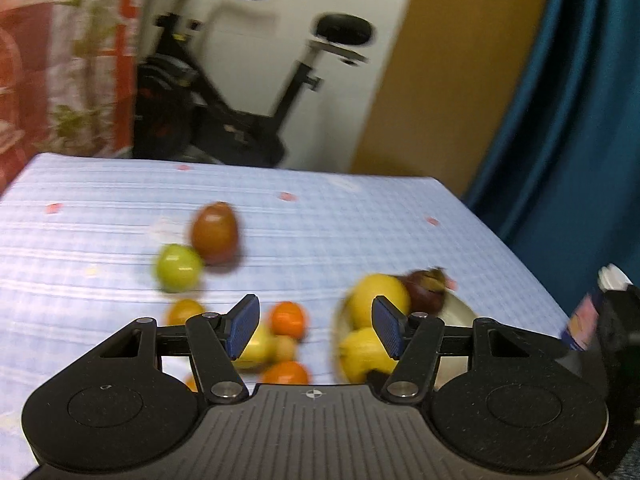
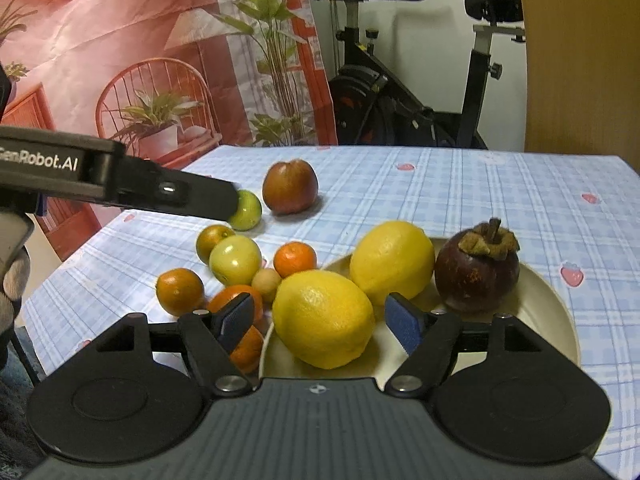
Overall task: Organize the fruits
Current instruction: 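Move the left gripper to the red apple in the pile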
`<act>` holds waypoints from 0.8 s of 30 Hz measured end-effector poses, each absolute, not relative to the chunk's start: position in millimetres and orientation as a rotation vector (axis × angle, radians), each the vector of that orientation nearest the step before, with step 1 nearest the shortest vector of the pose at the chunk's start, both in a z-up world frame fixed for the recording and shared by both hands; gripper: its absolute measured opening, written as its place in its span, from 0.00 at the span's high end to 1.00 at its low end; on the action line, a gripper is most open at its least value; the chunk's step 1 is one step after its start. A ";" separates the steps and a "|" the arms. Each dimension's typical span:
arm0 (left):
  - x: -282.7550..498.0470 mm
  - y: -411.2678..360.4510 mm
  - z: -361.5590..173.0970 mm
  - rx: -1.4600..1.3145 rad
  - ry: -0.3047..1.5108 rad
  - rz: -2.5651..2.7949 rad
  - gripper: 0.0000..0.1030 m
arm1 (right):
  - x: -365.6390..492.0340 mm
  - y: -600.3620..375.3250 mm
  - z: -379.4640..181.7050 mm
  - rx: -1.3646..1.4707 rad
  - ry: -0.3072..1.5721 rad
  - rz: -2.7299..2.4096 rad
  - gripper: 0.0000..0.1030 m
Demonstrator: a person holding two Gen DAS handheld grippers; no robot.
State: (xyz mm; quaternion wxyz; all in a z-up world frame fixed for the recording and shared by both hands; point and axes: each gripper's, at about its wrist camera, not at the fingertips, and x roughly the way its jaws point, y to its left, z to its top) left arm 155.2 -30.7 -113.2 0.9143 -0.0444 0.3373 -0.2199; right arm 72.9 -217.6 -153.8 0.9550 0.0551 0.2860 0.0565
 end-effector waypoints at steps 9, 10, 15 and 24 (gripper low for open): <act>151.2 21.3 -115.4 -0.199 0.694 -0.307 0.38 | 66.0 -201.9 -145.7 0.069 0.542 0.126 0.28; 151.3 24.2 -114.3 -0.207 0.688 -0.297 0.38 | 65.5 -199.7 -145.3 0.063 0.541 0.129 0.28; 153.3 34.2 -108.5 -0.235 0.659 -0.271 0.38 | 63.7 -189.4 -140.8 0.036 0.534 0.142 0.28; 171.3 54.8 -95.9 -0.219 0.597 -0.231 0.38 | 86.1 -175.4 -125.7 -0.024 0.533 0.174 0.28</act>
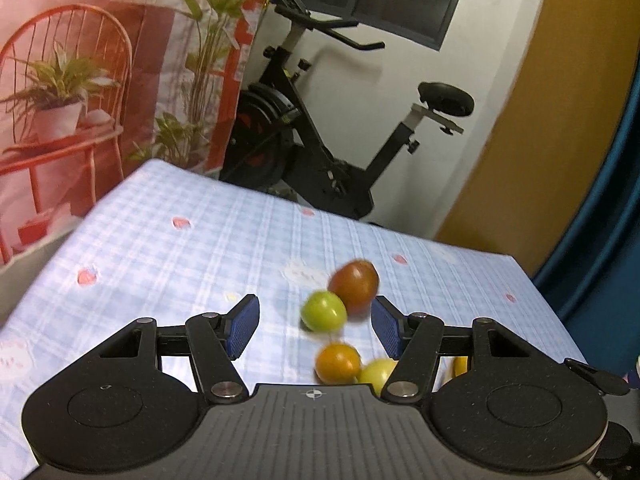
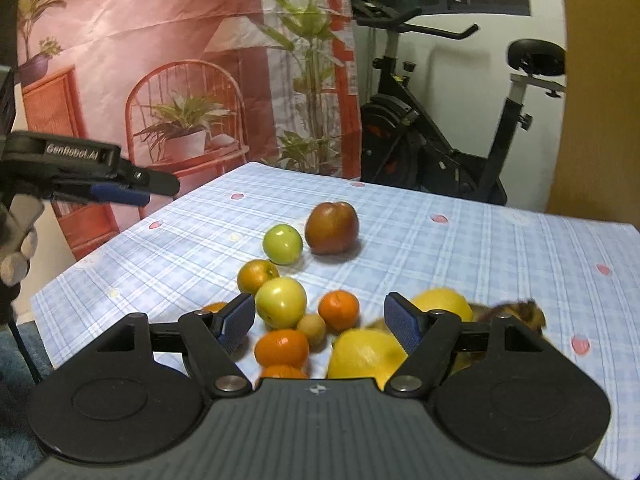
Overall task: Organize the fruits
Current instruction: 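Move the left gripper to the red apple in the pile, then close the left gripper around the red apple and lift it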
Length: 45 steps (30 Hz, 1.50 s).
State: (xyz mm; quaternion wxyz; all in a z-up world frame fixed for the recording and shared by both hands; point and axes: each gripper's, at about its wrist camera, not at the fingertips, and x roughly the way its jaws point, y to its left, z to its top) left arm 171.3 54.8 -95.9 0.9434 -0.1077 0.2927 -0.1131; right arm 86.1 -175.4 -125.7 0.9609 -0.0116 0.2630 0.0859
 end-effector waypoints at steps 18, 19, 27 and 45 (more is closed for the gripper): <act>254.0 53.7 -86.0 -0.160 0.606 -0.310 0.38 | 189.8 -158.0 -118.0 -0.069 0.574 0.210 0.28; 256.8 53.0 -88.1 -0.165 0.613 -0.318 0.38 | 195.2 -157.7 -119.5 -0.064 0.579 0.209 0.28; 298.0 37.2 -119.3 -0.196 0.716 -0.376 0.37 | 246.8 -156.4 -137.8 -0.042 0.655 0.201 0.28; 346.0 21.4 -183.6 -0.280 0.908 -0.551 0.37 | 307.7 -150.7 -162.0 -0.113 0.839 0.244 0.31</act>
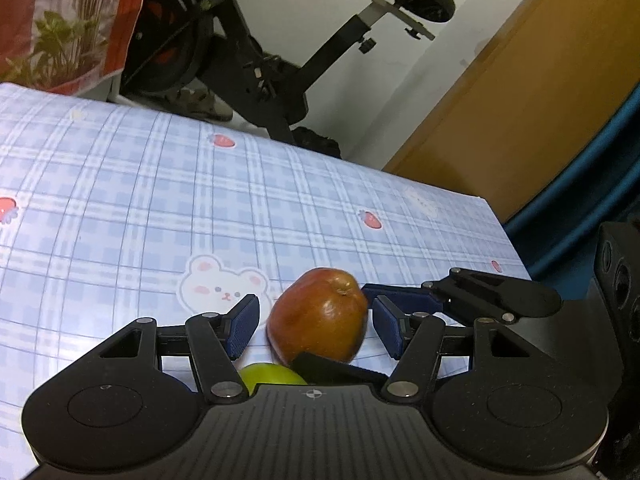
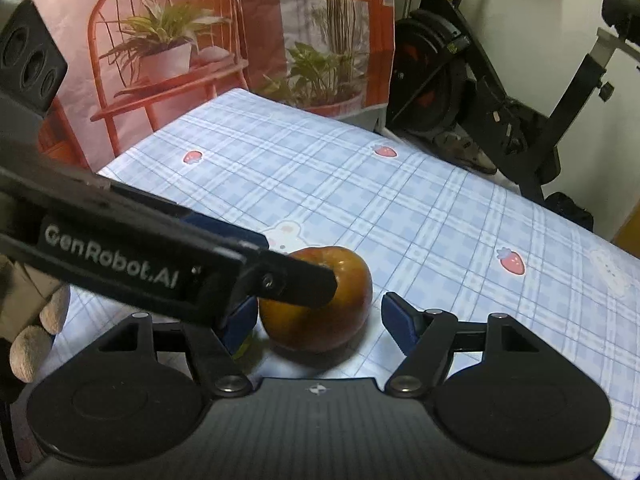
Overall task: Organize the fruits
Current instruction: 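Close the left gripper around the red apple and lift it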
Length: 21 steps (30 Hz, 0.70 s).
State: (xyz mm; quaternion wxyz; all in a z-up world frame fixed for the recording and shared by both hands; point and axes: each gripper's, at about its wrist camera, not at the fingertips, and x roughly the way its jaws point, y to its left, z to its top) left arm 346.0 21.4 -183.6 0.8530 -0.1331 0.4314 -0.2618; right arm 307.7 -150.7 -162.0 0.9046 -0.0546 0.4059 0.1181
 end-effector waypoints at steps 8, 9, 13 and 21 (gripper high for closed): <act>355.2 22.5 -195.6 -0.341 0.934 -0.573 0.37 | 323.1 -155.1 -165.2 -0.059 0.878 0.267 0.33; 356.0 23.0 -197.2 -0.350 0.939 -0.576 0.37 | 325.1 -157.1 -166.1 -0.037 0.889 0.266 0.33; 359.8 19.4 -200.1 -0.346 0.955 -0.585 0.36 | 330.6 -162.2 -171.1 0.010 0.935 0.271 0.33; 358.5 13.8 -203.0 -0.348 0.954 -0.599 0.37 | 328.1 -162.4 -175.4 0.004 0.943 0.276 0.33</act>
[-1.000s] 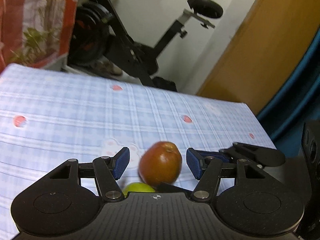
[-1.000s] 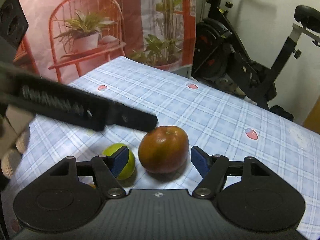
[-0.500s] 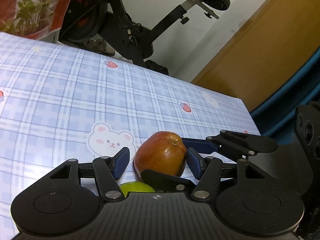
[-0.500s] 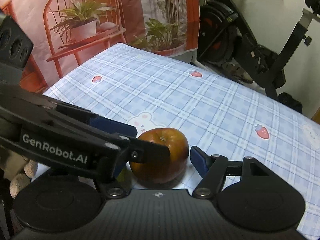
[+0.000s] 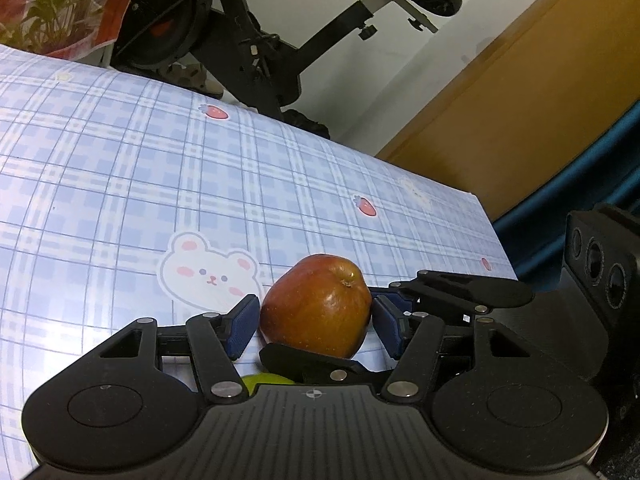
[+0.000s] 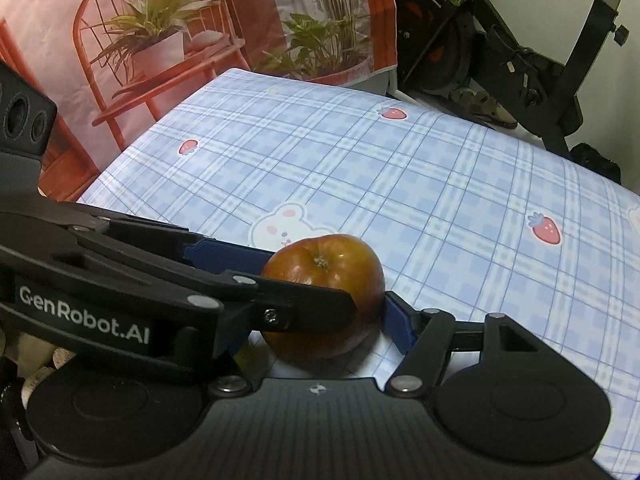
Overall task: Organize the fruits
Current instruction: 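Close the left gripper around the red apple and lift it, then carry the red apple onto the cream plate and open the left gripper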
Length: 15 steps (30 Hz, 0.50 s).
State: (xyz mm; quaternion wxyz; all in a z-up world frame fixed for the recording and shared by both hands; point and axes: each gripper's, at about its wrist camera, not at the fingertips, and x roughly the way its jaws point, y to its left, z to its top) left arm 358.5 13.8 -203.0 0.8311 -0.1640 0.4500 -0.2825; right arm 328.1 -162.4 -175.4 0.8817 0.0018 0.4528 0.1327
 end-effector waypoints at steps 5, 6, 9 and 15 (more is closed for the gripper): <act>346.4 11.3 -188.6 -0.319 0.911 -0.606 0.37 | 316.4 -157.8 -167.4 -0.037 0.900 0.275 0.33; 342.8 10.1 -184.0 -0.312 0.900 -0.605 0.37 | 313.5 -157.5 -164.4 -0.039 0.887 0.275 0.33; 332.6 5.7 -171.1 -0.293 0.877 -0.605 0.37 | 302.4 -157.2 -154.4 -0.047 0.850 0.274 0.33; 312.1 -7.5 -148.5 -0.264 0.856 -0.614 0.37 | 279.8 -160.6 -135.2 -0.049 0.814 0.274 0.33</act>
